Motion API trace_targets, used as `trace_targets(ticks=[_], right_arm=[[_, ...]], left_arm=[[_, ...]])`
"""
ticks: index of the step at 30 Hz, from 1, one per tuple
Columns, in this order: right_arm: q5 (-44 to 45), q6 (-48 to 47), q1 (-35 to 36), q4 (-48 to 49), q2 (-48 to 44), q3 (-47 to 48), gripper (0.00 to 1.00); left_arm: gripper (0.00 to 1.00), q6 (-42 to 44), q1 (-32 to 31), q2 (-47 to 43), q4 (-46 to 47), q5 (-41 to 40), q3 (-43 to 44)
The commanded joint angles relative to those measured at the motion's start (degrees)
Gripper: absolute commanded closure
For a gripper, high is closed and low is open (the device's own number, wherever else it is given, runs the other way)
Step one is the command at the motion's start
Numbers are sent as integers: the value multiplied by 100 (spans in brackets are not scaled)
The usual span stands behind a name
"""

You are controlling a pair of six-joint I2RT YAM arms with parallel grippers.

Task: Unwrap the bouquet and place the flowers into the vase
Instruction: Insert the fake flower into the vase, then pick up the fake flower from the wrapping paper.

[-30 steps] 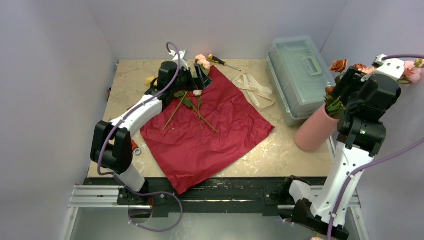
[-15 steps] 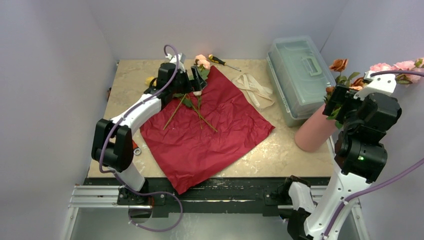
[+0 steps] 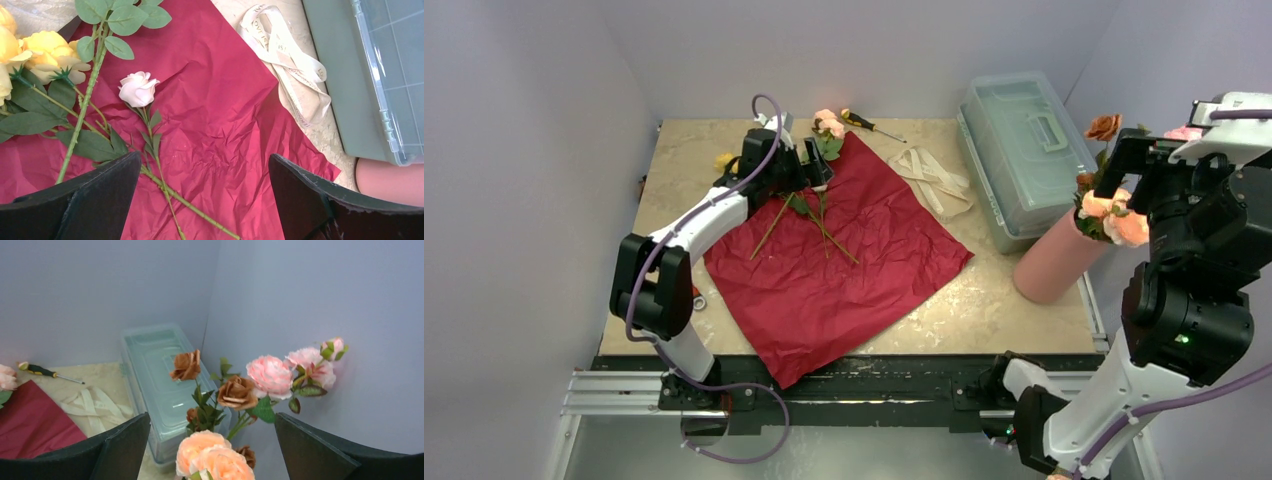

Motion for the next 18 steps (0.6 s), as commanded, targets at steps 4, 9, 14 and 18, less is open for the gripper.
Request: trace_targets(ticks=[4, 9, 14, 18], right_arm=[[-1707, -248, -23, -165, 865, 786, 3], [-2350, -145, -16, -97, 1511, 1085, 6], [-2294, -58, 360, 403, 1702, 768, 7], [-1617, -163, 1291, 517, 1890, 576, 6]], left_arm=[[2, -122, 74, 99, 60, -103, 209], [8, 91, 118, 241, -76, -278, 415], [12, 534, 140, 373, -134, -572, 557], [16, 861, 140, 640, -381, -837, 808]])
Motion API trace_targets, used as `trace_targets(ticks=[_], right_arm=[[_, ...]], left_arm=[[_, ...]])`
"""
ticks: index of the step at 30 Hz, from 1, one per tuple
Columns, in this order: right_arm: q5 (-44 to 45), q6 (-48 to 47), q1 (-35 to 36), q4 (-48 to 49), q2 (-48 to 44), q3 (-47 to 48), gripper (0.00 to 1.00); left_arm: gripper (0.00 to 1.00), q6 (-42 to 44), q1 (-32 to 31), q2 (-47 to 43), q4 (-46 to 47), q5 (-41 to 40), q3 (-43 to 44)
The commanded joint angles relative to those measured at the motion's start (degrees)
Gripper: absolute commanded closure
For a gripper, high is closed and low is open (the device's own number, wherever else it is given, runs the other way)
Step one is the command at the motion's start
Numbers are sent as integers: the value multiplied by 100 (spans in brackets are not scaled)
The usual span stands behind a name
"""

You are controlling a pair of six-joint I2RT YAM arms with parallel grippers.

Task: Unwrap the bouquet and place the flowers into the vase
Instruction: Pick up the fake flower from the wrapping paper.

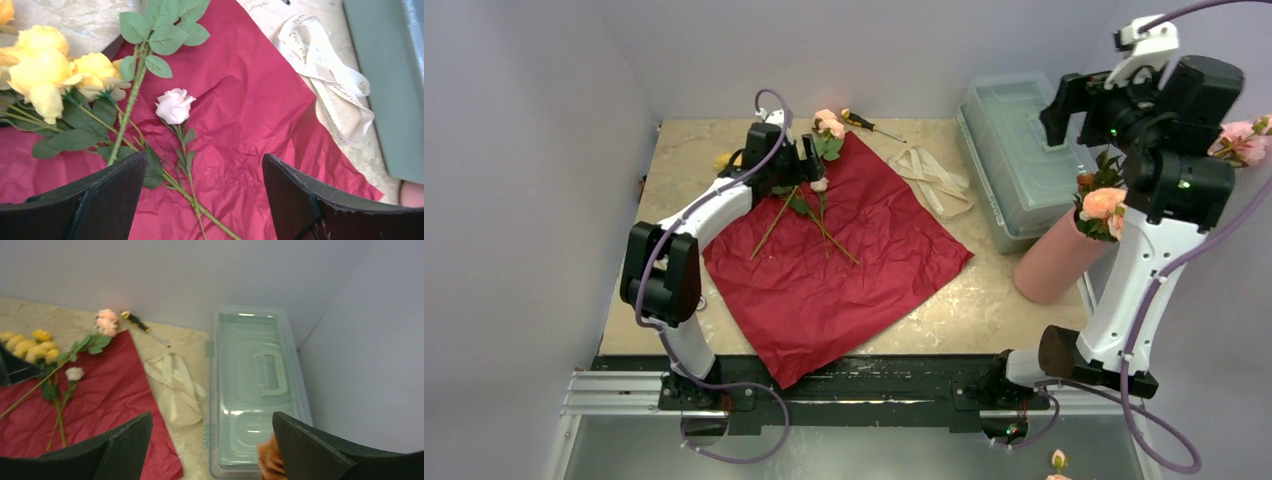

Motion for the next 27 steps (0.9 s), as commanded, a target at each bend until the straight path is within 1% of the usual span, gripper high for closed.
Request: trace_targets(ticks=[1, 2, 4, 7, 10, 13, 15, 16, 20, 27], right_arm=[[353, -51, 784, 430, -20, -145, 6], [368, -54, 898, 464, 24, -185, 5], [404, -121, 1110, 492, 136, -228, 4], [436, -167, 1453, 548, 297, -306, 3], [348, -156, 1671, 631, 361, -461, 2], [327, -116, 1751, 723, 352, -643, 2], [342, -104, 1752, 749, 339, -723, 2], [340, -92, 1861, 756, 338, -750, 2], [339, -35, 1917, 802, 267, -901, 2], [274, 17, 1935, 861, 180, -1135, 2]], left_arm=[[18, 547, 49, 273, -226, -446, 489], [20, 637, 49, 327, -246, -501, 523], [29, 885, 49, 453, -305, -555, 626], [47, 1331, 49, 748, -629, -587, 936], [59, 1734, 49, 1140, -881, -739, 1333], [68, 1993, 49, 1436, -1005, -740, 1618], [69, 2031, 49, 1594, -1040, -838, 1723], [69, 2042, 49, 1663, -1038, -892, 1754], [66, 2125, 50, 1870, -900, -1011, 1821], [66, 2333, 49, 2457, -871, -1057, 2311]])
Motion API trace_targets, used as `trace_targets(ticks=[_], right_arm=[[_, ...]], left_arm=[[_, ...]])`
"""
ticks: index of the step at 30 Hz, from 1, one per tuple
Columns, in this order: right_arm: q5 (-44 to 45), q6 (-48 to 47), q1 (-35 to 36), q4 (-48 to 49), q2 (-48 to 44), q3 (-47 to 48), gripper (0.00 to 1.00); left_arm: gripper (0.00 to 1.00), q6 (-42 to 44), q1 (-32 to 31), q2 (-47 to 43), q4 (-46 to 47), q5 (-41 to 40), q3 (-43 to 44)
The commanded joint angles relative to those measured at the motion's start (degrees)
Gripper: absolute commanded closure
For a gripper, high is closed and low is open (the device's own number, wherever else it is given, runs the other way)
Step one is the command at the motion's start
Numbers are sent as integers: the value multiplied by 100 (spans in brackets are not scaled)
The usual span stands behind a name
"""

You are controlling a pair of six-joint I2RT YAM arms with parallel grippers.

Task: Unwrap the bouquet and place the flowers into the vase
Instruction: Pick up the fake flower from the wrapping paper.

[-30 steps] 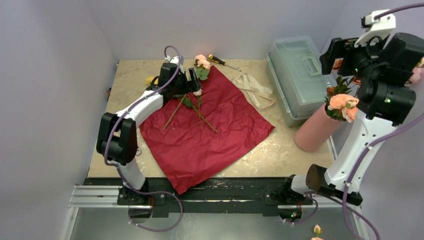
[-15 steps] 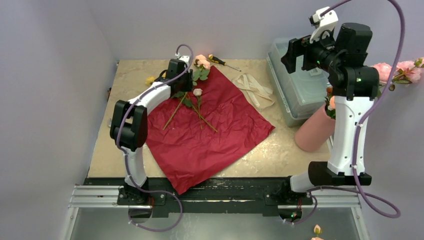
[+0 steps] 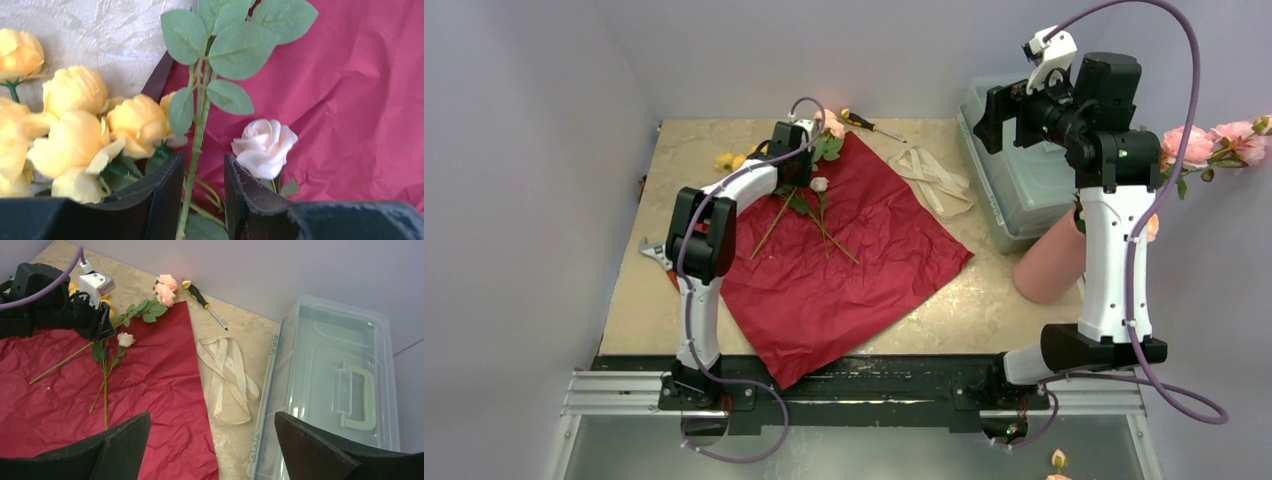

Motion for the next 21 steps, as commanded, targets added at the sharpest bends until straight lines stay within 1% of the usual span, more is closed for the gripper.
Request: trace_targets(ticks=[1, 4, 6, 9, 13, 14, 21], right_arm=[[9, 74, 28, 269, -166, -82, 2], [9, 87, 28, 267, -179, -107, 2], [9, 93, 24, 268, -183, -134, 2], [4, 95, 26, 282, -185, -144, 2], [-132, 114, 28, 374, -204, -198, 2], [-184, 122, 28, 433, -224, -243, 2], [-665, 326, 32, 595, -146, -275, 2]], left_arm=[[67, 286, 35, 338, 111, -137, 520], [71, 346, 35, 516, 121, -217, 660], [75, 344, 35, 563, 122, -229, 723], [85, 288, 35, 502, 131, -270, 725], [99, 136, 35, 153, 178, -244, 617], [100, 93, 35, 12, 229, -217, 547], [100, -304, 35, -841, 589, 23, 169]])
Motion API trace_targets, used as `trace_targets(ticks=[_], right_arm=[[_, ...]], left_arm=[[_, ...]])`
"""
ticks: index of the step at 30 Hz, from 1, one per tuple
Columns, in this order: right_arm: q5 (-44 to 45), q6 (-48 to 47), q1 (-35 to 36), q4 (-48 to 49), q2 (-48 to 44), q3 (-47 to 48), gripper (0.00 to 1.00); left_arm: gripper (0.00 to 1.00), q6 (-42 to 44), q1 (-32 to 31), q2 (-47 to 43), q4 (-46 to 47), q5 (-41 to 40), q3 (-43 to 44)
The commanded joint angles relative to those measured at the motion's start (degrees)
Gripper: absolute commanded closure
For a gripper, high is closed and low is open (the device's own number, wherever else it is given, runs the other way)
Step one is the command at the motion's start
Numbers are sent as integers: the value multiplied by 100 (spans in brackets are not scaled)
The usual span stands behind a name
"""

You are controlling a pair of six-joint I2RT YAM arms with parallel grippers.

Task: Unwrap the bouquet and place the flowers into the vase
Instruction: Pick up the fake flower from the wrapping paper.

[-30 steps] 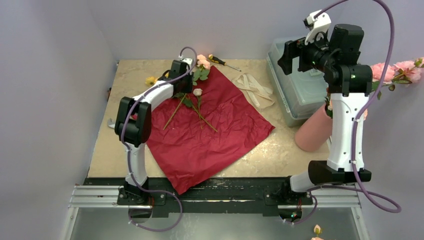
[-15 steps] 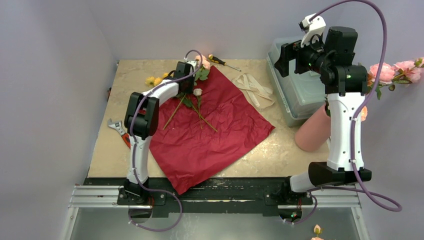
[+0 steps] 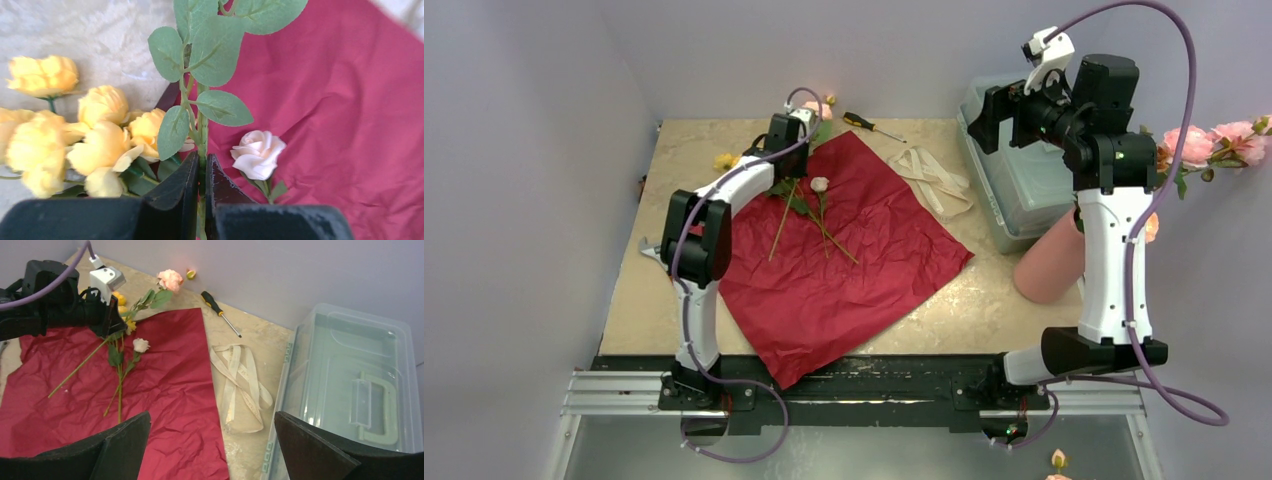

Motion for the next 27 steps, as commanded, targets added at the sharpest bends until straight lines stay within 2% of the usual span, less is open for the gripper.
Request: trace_targets(ticks=[1, 6, 14, 19, 23, 27], right_arm=[[-520, 256, 37, 345, -37, 48, 2], [-831, 454, 125, 611, -41, 38, 3], [-1175, 703, 396, 910, 101, 4, 4], [-1651, 1119, 484, 1685, 46, -373, 4], [-2116, 1777, 531, 2586, -5, -694, 3], [-2433, 2201, 635, 2918, 177, -612, 3]], left_arm=[[100, -392, 37, -1108, 666, 244, -211], [100, -788, 38, -1904, 1379, 1021, -789], [100, -1791, 27, -3248, 4047, 2933, -2309], [100, -2563, -110, -3380, 5213, 3751, -2406], [100, -3062, -333, -3348, 5879, 4214, -2375], [100, -3317, -619, -3283, 6313, 4633, -2297]])
